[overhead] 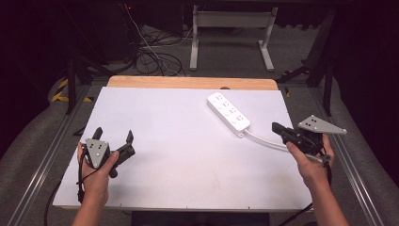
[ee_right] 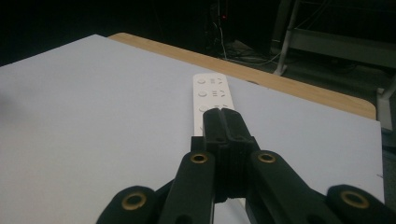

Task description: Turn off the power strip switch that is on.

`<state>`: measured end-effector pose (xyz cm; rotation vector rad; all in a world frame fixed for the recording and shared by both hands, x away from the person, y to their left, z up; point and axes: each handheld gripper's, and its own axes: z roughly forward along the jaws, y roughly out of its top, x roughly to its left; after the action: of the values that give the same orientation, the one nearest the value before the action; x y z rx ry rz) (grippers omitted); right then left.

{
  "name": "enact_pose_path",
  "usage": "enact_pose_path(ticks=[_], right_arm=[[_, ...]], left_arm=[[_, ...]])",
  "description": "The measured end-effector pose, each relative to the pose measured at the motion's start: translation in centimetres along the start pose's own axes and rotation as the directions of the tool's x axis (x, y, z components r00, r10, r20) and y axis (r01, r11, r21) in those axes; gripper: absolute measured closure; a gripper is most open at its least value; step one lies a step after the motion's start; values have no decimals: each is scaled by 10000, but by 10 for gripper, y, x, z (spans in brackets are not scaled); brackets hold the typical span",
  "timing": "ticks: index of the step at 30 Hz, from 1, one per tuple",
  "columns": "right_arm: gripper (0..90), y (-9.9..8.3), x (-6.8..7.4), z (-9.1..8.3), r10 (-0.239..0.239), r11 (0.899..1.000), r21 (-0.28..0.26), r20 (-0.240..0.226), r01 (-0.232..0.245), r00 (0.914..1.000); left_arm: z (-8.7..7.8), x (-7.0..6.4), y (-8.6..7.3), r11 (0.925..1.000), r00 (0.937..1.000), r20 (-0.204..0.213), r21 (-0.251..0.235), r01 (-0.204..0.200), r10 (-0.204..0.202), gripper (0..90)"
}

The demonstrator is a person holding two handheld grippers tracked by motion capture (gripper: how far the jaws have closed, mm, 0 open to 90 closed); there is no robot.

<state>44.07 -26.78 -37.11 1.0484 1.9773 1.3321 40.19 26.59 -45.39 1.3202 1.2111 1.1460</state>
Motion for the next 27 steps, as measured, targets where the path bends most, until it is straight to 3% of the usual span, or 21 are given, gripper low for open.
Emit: enact_pose_path(ticks=[5,7,12,27], right_arm=[[900,20,7,15,-202,9997,150,-208,205,9996],[900,33,14,29,-336,9990,295,-345,346,9988],[900,47,21,52,-655,9958,599,-666,696,9956],[900,55,15,107,-799,9845,1500,-778,909,9938]], left_arm=[[1,-1,0,10000,10000,28,-5,12,-12,36],[1,-1,0,10000,10000,37,14,-19,19,36],[1,-1,-1,10000,10000,29,37,-36,36,36],[3,-1,-2,9999,9999,55,84,-135,135,37]])
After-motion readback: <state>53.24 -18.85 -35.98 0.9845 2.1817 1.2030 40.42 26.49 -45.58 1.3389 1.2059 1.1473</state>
